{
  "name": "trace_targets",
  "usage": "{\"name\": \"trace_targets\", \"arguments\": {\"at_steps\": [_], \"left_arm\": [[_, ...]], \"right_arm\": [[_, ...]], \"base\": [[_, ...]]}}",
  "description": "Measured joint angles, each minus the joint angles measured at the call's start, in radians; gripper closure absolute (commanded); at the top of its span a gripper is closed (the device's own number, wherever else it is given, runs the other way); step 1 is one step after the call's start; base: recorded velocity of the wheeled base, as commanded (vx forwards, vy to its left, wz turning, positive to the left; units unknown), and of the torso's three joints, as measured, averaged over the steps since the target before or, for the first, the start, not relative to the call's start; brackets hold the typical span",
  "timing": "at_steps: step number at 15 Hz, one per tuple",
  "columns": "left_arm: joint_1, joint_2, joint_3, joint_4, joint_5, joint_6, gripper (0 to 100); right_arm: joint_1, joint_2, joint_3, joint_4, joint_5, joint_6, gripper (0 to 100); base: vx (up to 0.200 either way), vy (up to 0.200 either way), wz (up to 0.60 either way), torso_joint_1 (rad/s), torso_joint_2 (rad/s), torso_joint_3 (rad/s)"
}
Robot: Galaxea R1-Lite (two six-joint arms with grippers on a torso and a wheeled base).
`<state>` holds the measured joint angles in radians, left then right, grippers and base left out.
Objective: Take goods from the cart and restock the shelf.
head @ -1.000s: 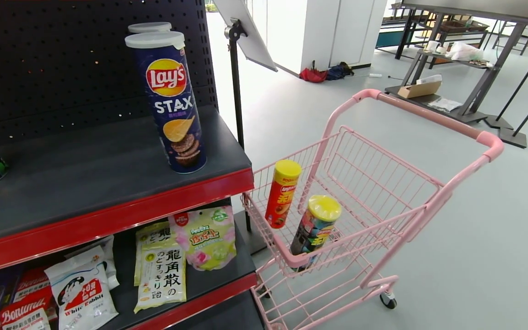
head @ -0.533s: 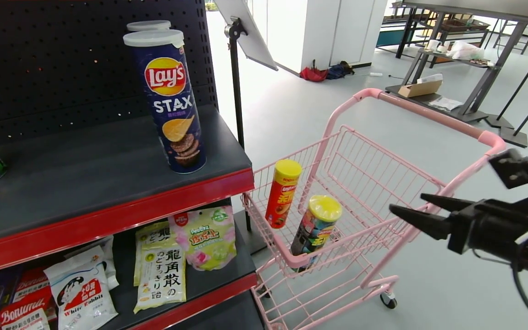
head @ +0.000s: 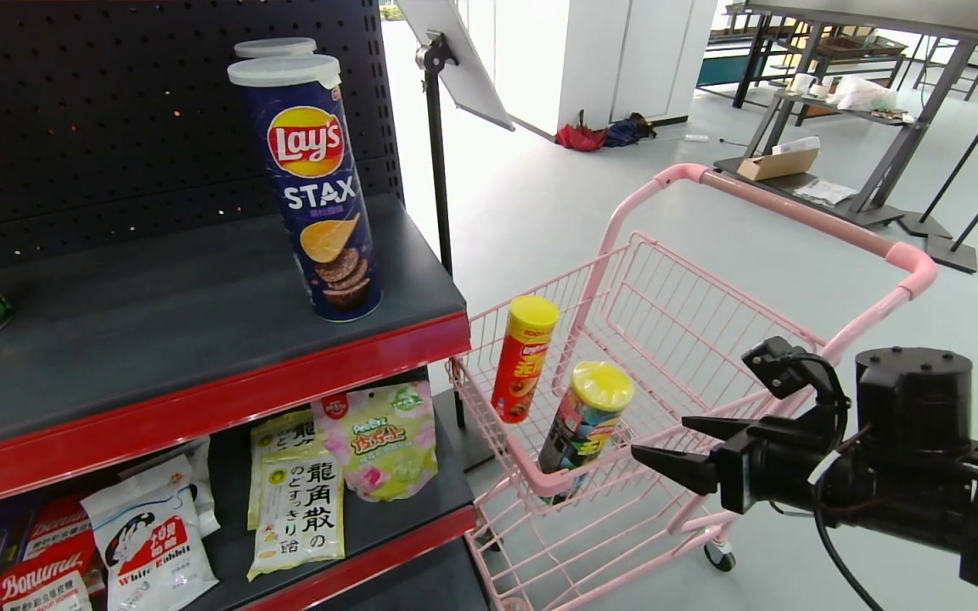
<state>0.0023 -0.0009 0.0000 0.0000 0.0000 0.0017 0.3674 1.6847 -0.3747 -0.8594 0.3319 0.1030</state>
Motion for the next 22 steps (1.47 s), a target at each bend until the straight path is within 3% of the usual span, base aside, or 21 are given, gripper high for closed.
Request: {"name": "trace_targets", "arguments": {"at_steps": [11,17,22], "left_arm": [[0.0,0.0,0.0,0.0,0.0,0.0,0],[0.0,0.0,0.0,0.0,0.0,0.0,0],[0.0,0.0,0.0,0.0,0.0,0.0,0]], "right_arm": [[0.039,0.223,-0.156,-0.059,-0.004,-0.002,0],[0.074,0.371,-0.178,-0.26,-0.038,0.0,0],[0.097,0.443,-0.236,-0.279,-0.045,0.011,0]], "base": [[0.0,0.0,0.0,0.0,0.0,0.0],[0.0,0.0,0.0,0.0,0.0,0.0],[0.0,0.0,0.0,0.0,0.0,0.0]]}}
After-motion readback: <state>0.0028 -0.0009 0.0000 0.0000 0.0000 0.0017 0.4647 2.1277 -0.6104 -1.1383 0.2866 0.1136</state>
